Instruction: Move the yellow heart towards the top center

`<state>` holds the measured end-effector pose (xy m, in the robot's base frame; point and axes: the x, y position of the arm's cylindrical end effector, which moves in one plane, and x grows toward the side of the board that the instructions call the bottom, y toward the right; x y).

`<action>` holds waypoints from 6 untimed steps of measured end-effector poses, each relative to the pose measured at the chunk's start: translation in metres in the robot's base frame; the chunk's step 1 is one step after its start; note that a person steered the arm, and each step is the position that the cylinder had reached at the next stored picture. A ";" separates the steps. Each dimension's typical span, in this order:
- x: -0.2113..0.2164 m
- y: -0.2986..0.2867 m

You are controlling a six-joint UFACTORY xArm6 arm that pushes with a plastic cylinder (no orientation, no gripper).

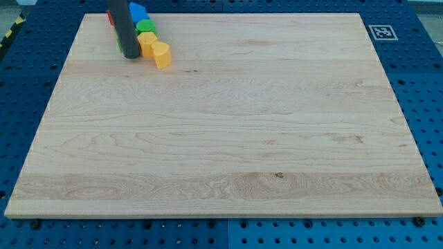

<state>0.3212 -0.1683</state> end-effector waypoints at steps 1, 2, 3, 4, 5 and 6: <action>0.014 0.015; 0.021 0.041; 0.019 0.048; 0.002 0.048; -0.006 0.055; -0.006 0.084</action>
